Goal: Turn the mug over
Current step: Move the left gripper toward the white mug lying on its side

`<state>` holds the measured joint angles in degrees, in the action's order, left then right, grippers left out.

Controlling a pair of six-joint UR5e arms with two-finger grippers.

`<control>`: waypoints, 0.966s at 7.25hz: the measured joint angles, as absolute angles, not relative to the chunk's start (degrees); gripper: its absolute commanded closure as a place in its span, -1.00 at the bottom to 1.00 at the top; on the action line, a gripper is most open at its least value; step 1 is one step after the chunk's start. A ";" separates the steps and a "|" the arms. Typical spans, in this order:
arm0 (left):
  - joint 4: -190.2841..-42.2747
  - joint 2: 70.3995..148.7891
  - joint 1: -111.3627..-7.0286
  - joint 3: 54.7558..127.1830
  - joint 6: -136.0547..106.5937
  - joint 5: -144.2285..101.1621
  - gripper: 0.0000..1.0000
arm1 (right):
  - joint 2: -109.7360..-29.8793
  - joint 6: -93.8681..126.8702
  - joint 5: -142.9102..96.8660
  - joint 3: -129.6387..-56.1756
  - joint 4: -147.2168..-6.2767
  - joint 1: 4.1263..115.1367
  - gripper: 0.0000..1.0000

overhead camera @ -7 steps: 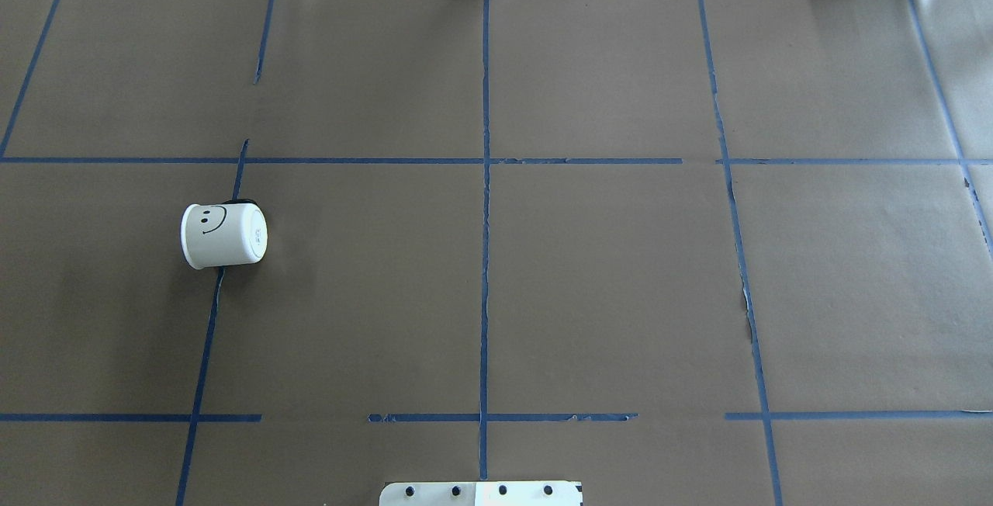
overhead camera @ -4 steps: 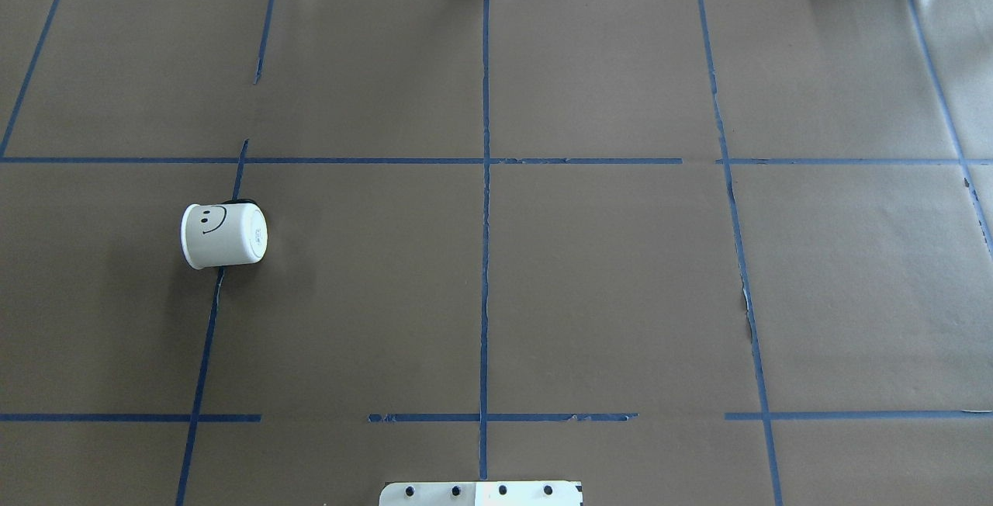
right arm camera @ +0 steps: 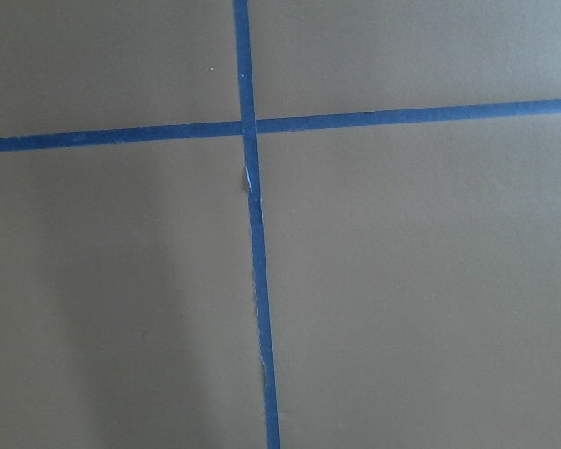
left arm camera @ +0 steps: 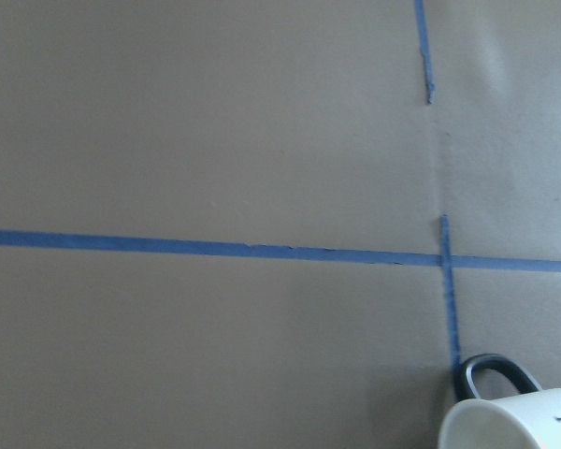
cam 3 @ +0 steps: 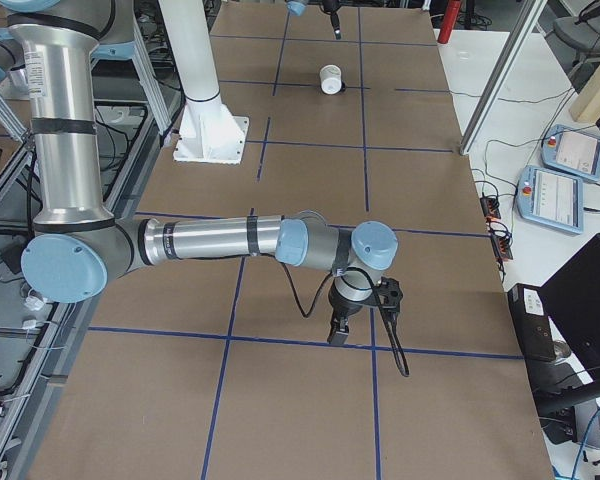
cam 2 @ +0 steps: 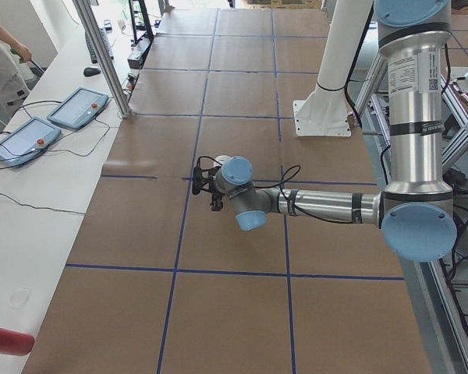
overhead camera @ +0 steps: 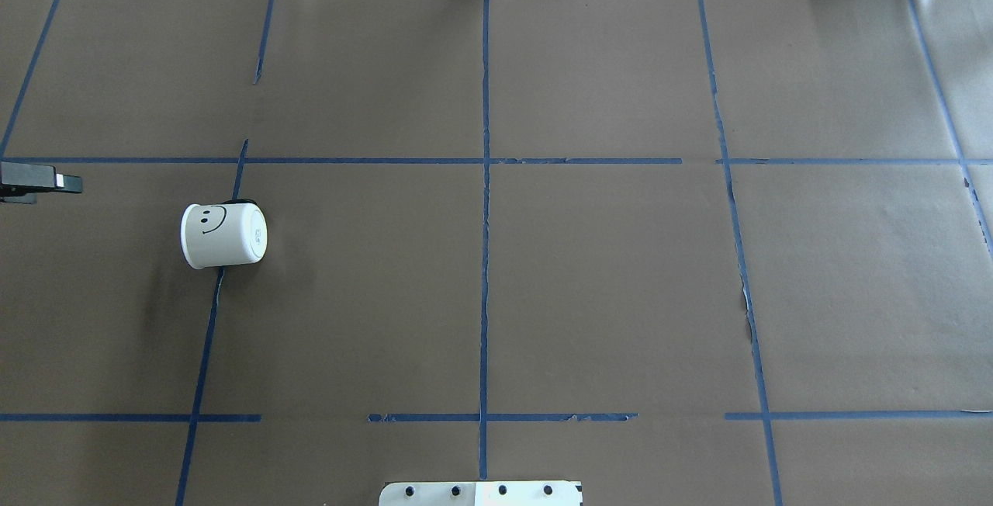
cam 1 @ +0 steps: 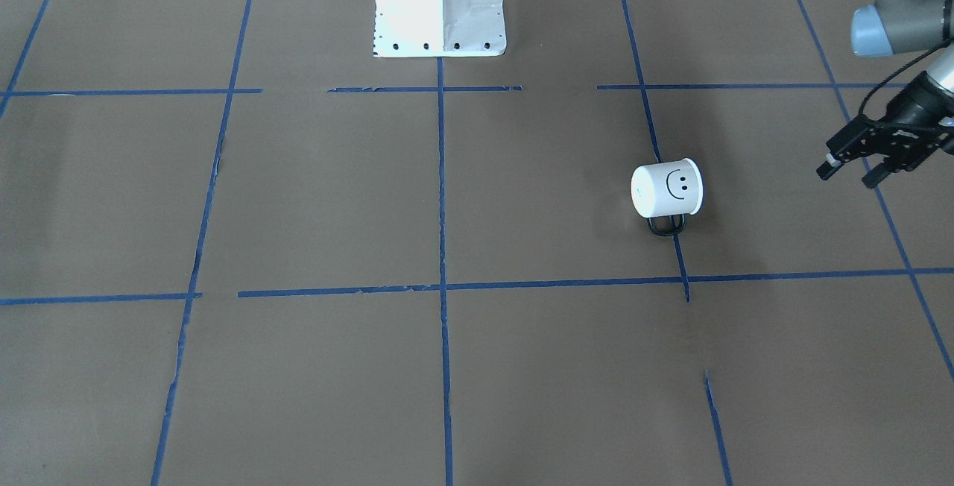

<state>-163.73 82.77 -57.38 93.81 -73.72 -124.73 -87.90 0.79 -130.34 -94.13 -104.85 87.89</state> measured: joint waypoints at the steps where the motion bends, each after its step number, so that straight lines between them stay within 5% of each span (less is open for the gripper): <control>1: -174.19 82.46 -53.92 93.41 -83.26 -122.15 -1.00 | -87.91 0.79 -130.34 -94.13 -104.85 87.89 -1.00; 6: -197.56 91.13 -38.11 79.31 -95.94 -96.61 -0.98 | -87.89 0.79 -130.34 -94.13 -104.85 87.89 -1.00; 7: -198.70 92.25 -37.38 77.86 -96.14 -95.54 -0.51 | -87.91 0.79 -130.34 -94.13 -104.85 87.89 -1.00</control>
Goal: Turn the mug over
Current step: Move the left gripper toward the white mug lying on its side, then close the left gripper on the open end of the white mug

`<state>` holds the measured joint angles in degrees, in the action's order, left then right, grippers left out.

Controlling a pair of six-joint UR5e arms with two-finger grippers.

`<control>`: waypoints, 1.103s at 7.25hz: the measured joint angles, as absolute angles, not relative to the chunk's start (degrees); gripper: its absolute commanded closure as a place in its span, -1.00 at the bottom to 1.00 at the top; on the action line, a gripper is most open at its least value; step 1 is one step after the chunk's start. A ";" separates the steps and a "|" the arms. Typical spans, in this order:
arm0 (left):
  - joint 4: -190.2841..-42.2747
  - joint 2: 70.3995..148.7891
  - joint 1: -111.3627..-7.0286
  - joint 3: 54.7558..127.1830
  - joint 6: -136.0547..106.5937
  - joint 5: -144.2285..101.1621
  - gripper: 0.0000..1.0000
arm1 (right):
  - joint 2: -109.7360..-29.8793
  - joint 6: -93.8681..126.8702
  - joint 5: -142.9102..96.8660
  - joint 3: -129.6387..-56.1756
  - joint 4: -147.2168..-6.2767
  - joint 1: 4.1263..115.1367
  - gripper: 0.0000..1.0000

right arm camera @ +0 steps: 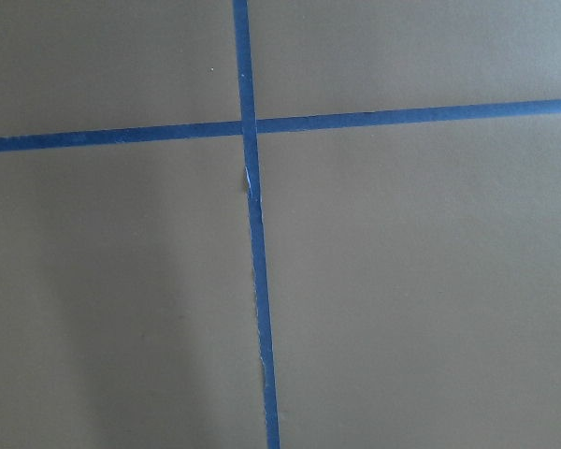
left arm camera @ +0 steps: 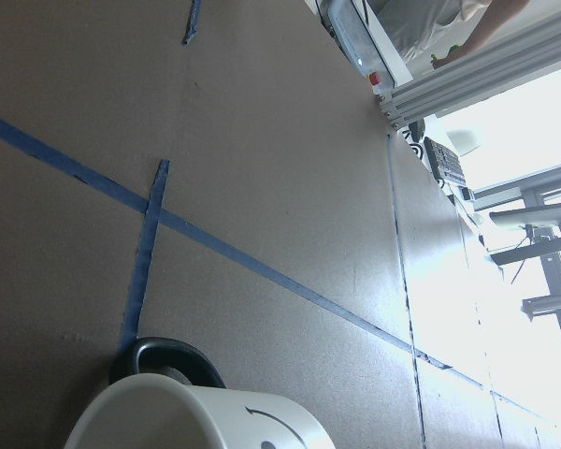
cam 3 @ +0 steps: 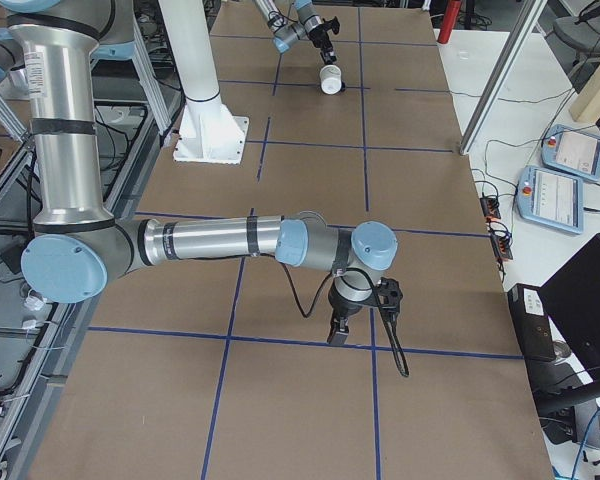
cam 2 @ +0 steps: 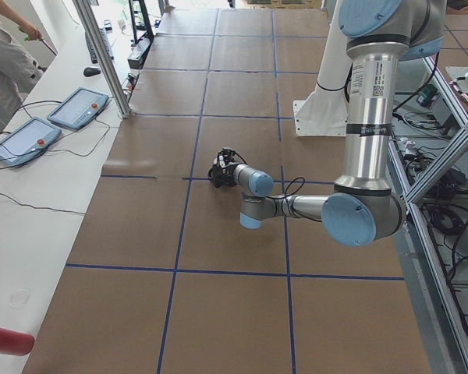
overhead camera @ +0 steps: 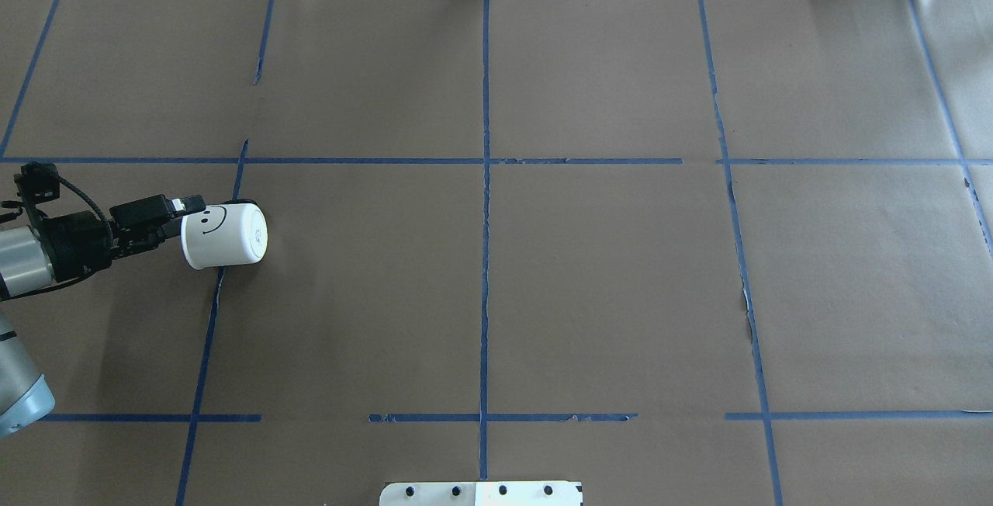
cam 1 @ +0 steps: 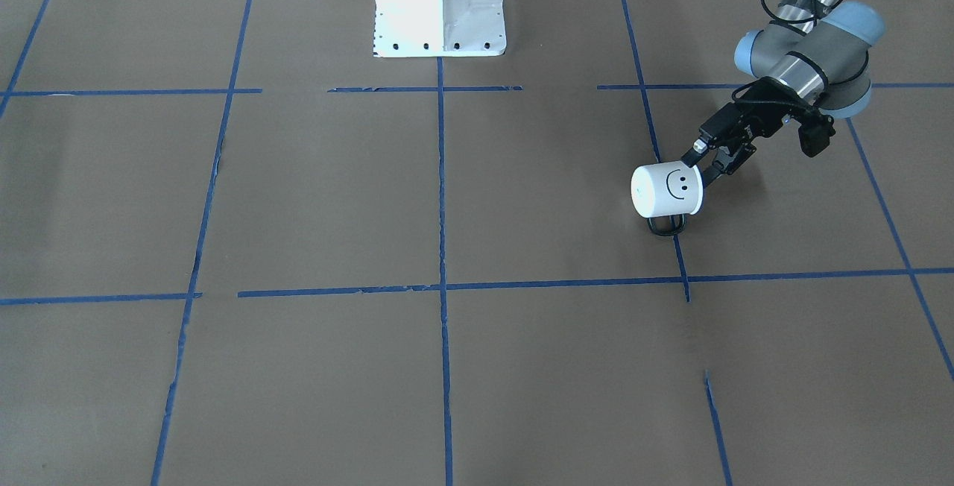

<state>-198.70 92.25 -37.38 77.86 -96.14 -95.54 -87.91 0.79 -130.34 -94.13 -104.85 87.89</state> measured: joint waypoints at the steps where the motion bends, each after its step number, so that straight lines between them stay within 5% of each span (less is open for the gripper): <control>1: -199.15 93.52 -36.96 77.23 -96.34 -95.29 0.37 | -87.94 0.79 -130.34 -94.13 -104.86 87.89 -1.00; 2: -199.33 95.16 -36.78 76.77 -97.81 -96.06 0.99 | -87.95 0.79 -130.34 -94.13 -104.85 87.89 -1.00; 8: -198.80 98.97 -41.75 76.09 -106.17 -105.58 1.00 | -87.90 0.79 -130.34 -94.13 -104.85 87.89 -1.00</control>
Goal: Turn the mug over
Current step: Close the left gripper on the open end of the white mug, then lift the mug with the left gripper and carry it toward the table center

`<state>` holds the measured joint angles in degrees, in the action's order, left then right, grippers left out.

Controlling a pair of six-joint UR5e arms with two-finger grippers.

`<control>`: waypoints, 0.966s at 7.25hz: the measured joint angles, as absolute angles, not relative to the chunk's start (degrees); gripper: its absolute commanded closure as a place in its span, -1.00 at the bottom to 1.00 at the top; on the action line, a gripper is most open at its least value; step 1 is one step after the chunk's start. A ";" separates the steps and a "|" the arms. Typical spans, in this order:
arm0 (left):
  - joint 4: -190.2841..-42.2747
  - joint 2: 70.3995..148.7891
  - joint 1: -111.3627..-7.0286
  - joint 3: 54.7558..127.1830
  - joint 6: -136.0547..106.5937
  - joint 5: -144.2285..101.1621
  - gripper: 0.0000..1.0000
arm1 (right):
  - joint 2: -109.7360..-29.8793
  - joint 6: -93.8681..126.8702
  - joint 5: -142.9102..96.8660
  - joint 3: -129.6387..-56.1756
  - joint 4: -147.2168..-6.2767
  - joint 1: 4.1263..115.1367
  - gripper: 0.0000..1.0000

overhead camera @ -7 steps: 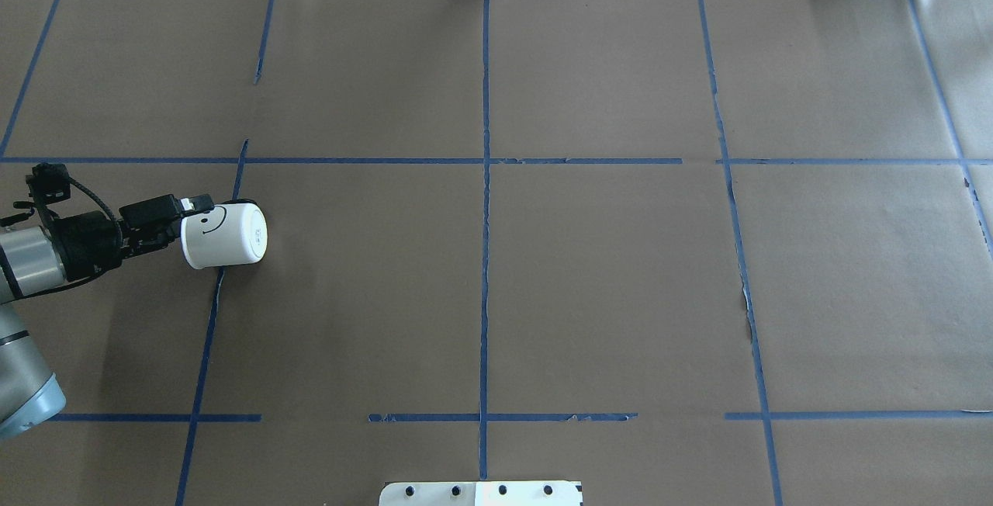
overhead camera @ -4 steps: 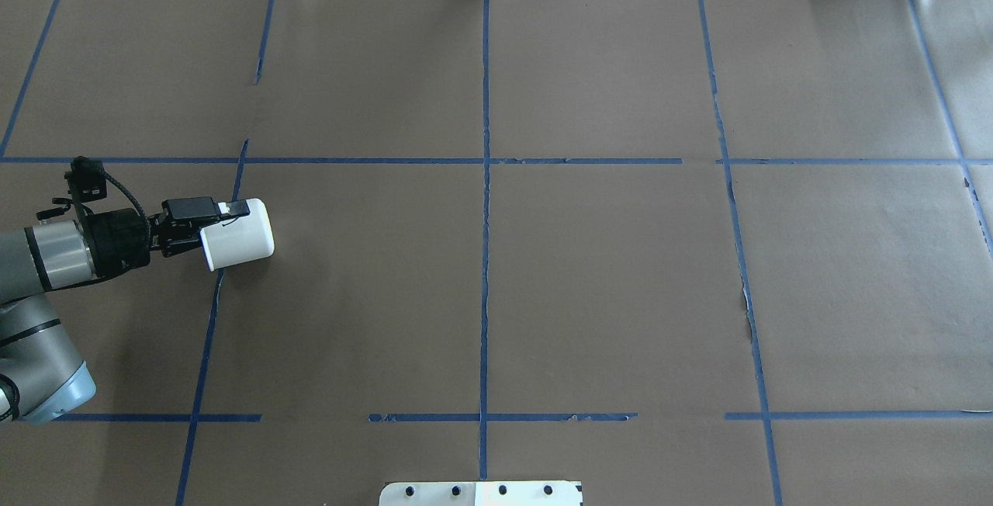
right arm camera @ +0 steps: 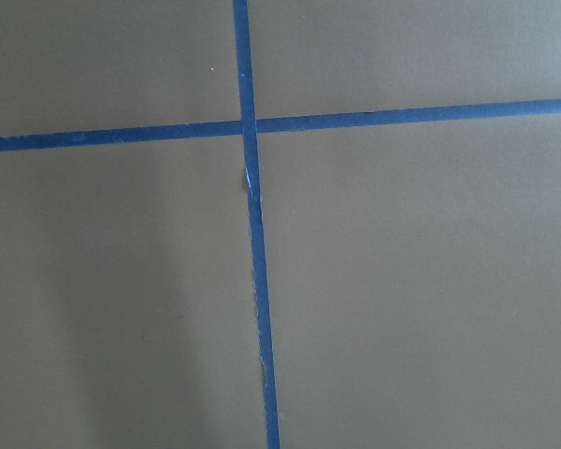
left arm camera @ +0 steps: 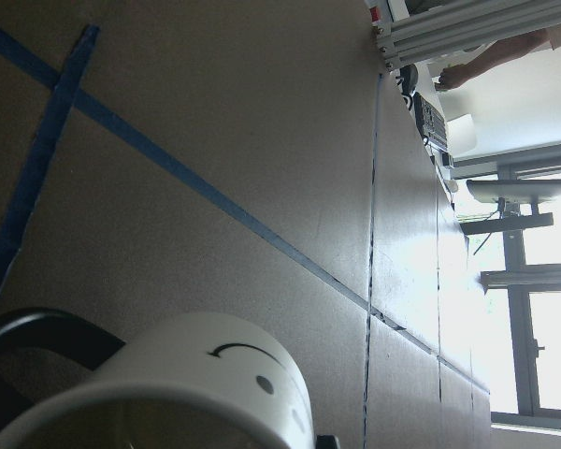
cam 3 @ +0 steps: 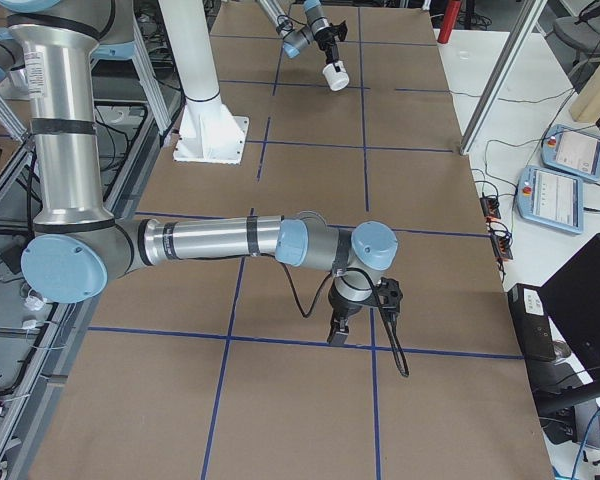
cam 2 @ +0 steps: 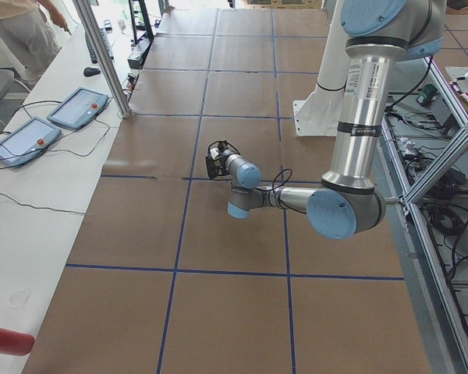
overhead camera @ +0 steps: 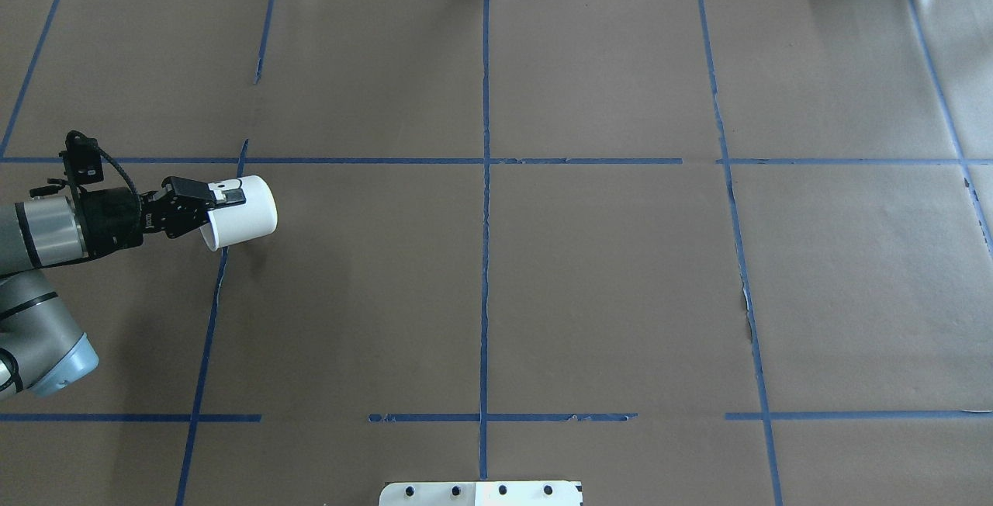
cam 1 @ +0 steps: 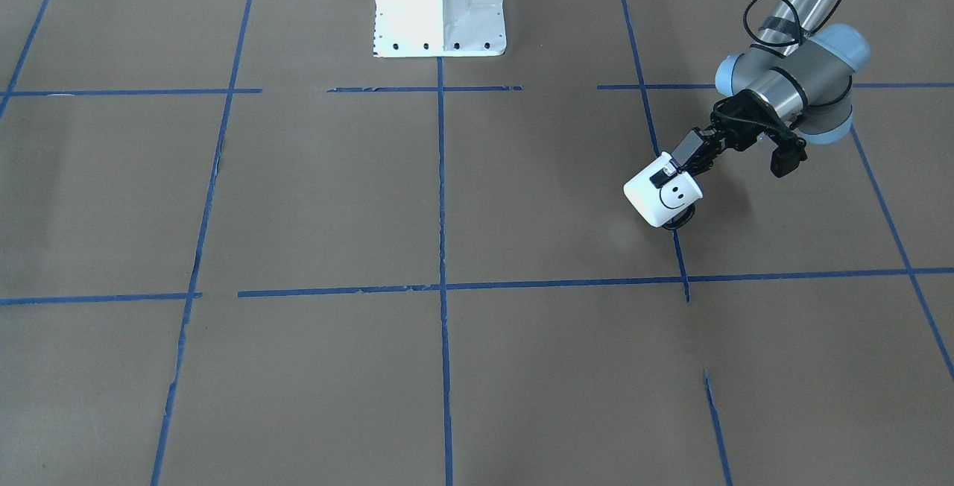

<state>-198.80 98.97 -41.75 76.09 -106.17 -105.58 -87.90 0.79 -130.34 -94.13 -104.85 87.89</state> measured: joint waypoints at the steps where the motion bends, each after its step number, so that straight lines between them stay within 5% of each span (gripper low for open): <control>1: -195.05 100.74 -43.98 77.30 -106.34 -109.94 1.00 | -87.89 0.79 -130.34 -94.13 -104.85 87.89 -1.00; 4: -167.26 105.15 -49.98 88.93 -104.67 -123.85 1.00 | -87.92 0.79 -130.34 -94.13 -104.85 87.89 -1.00; 7: -126.22 118.87 -45.49 94.62 -93.20 -124.90 1.00 | -87.92 0.79 -130.34 -94.13 -104.85 87.89 -1.00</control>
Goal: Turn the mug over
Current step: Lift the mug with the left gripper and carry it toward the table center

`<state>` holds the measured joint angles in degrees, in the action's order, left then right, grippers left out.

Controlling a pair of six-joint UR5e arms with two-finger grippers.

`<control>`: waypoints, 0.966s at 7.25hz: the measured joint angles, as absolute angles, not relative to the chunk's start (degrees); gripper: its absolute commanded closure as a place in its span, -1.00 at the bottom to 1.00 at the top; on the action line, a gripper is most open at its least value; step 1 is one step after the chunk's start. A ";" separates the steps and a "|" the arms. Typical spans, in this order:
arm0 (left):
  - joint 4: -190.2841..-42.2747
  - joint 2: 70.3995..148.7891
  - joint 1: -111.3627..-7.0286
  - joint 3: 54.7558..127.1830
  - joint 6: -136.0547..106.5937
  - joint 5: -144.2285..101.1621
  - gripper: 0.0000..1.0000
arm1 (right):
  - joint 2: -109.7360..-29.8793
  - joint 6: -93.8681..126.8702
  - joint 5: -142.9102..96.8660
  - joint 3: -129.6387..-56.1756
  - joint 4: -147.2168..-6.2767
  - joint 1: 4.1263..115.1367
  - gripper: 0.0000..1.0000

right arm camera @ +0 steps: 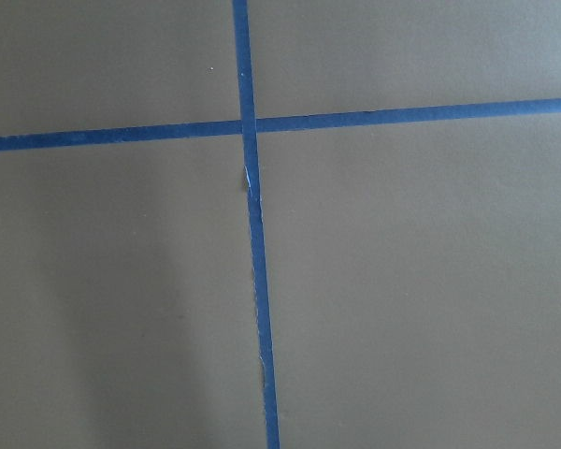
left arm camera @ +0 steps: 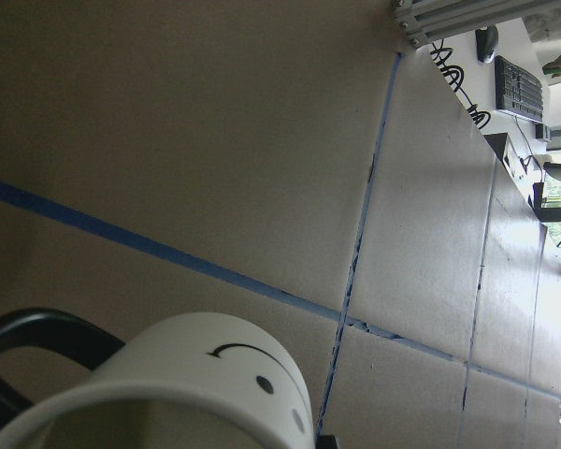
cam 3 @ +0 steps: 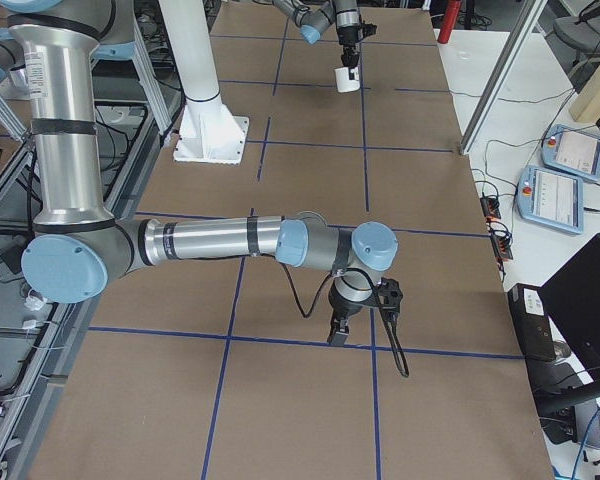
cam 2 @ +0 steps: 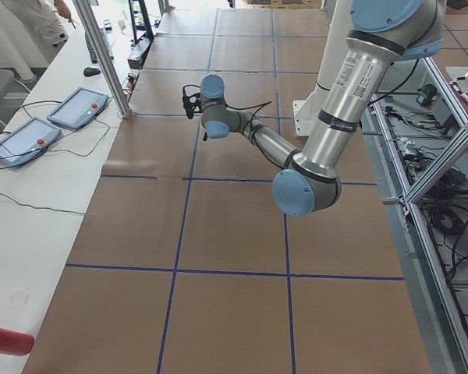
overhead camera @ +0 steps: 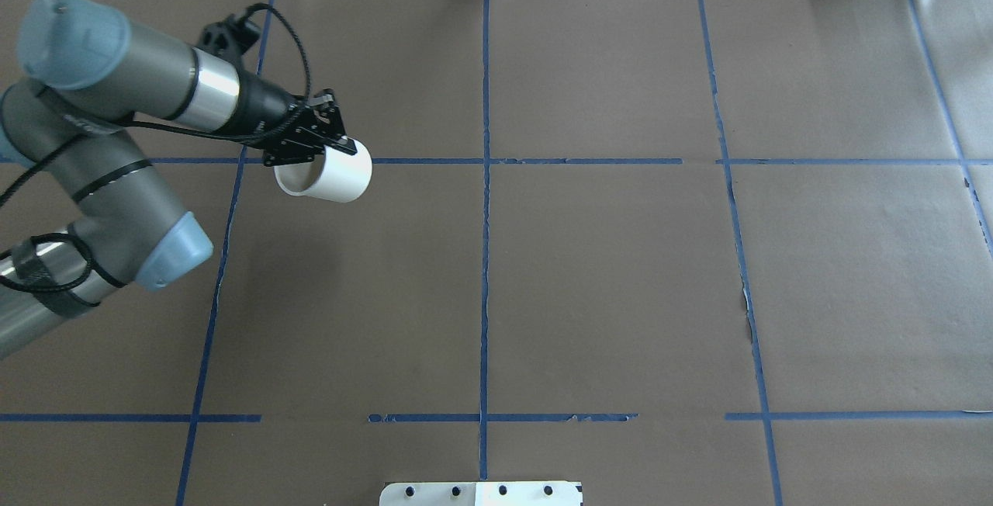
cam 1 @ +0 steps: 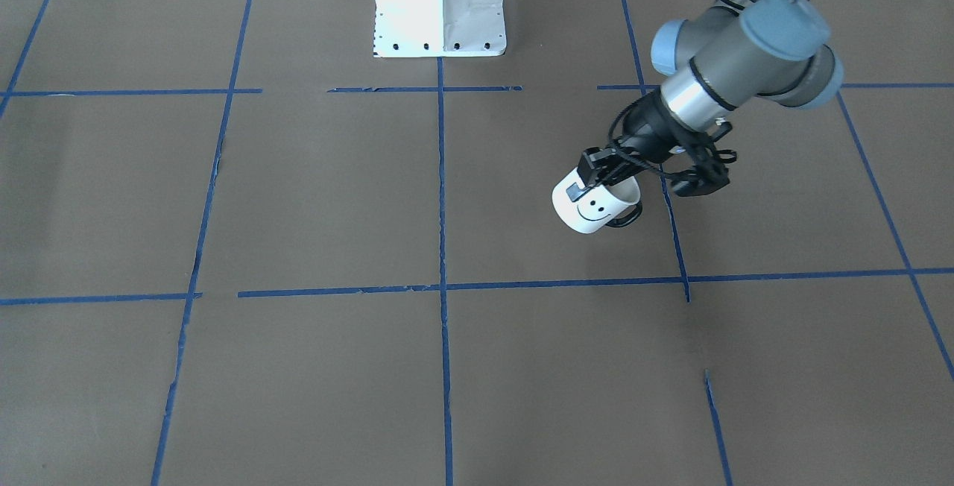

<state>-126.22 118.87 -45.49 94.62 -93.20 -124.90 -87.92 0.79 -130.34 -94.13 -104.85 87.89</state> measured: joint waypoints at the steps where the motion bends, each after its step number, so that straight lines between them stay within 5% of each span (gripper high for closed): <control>1: -113.25 124.61 -42.73 94.05 -88.40 -123.41 1.00 | -87.90 0.79 -130.34 -94.13 -104.85 87.89 -1.00; 5: -95.30 144.46 -32.65 77.01 -82.05 -114.42 1.00 | -87.93 0.79 -130.34 -94.13 -104.85 87.89 -1.00; 6: -95.04 145.92 -30.97 75.53 -82.10 -113.68 -0.31 | -87.92 0.79 -130.34 -94.13 -104.85 87.89 -1.00; 7: -94.96 146.45 -29.98 75.02 -82.17 -113.31 -0.98 | -87.92 0.79 -130.34 -94.13 -104.85 87.89 -1.00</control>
<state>-94.96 146.45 -29.98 75.02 -82.17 -113.31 -87.92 0.79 -130.34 -94.13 -104.85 87.89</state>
